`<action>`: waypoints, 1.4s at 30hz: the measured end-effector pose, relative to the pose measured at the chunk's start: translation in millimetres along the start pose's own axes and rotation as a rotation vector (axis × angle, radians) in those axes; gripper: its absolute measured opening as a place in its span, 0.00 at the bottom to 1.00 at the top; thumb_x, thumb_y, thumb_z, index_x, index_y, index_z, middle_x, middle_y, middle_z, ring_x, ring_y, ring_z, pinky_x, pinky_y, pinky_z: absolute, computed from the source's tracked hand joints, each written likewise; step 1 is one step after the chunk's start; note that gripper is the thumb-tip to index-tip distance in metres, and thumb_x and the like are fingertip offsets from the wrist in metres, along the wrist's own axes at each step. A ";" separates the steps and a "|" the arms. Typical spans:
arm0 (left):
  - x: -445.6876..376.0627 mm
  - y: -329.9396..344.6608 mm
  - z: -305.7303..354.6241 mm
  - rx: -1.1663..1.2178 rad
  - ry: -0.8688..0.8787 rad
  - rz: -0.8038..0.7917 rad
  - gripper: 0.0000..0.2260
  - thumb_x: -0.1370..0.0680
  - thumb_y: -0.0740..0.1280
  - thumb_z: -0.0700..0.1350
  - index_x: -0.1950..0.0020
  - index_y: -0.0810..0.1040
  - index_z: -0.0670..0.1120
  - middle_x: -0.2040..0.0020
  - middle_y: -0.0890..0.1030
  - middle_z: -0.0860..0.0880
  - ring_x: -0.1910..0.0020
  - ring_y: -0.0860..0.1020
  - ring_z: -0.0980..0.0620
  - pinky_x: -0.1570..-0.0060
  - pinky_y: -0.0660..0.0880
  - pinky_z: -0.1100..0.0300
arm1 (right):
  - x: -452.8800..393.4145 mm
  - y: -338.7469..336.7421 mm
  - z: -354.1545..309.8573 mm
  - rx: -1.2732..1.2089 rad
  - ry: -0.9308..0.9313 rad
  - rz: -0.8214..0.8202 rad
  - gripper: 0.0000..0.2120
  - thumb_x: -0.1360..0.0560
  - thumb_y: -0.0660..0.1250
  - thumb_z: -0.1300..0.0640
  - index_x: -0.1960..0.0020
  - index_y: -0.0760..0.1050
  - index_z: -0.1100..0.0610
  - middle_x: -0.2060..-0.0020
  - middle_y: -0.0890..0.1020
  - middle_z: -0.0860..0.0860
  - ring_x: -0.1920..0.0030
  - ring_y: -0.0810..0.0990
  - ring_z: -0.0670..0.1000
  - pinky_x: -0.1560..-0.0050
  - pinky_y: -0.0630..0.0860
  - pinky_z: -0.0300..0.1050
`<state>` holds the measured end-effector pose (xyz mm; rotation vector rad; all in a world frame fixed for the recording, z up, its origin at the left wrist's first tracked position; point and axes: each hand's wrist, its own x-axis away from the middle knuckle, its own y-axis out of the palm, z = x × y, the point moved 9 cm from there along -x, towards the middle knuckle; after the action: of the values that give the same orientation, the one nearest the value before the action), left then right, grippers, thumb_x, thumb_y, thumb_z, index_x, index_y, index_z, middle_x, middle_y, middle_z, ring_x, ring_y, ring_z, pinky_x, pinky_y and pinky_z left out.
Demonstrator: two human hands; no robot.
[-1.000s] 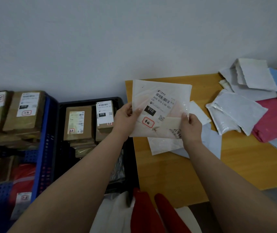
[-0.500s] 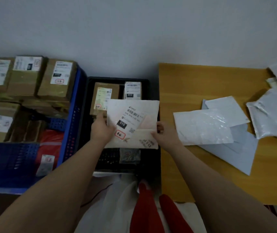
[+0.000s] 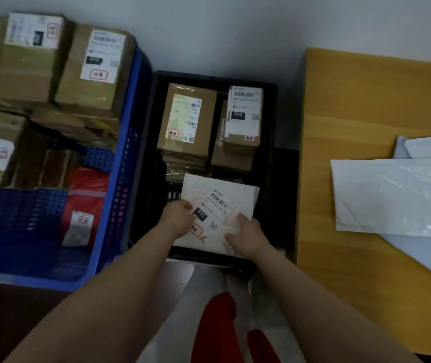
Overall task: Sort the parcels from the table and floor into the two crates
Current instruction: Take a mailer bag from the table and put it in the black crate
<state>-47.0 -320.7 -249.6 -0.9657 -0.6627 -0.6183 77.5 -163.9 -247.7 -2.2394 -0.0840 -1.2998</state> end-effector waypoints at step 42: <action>9.5 3.1 44.5 -0.567 0.224 0.046 0.21 0.19 0.59 0.44 0.26 0.64 0.44 0.24 0.60 0.44 0.26 0.57 0.44 0.34 0.67 0.49 | -23.2 -16.1 -51.9 0.219 -0.162 0.064 0.22 0.21 0.61 0.52 0.29 0.66 0.56 0.26 0.60 0.57 0.31 0.64 0.61 0.36 0.70 0.50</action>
<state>-48.7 -281.7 -226.0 -1.4052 -0.2618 -0.8826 19.3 -170.5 -239.9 -2.1367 -0.2029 -1.0220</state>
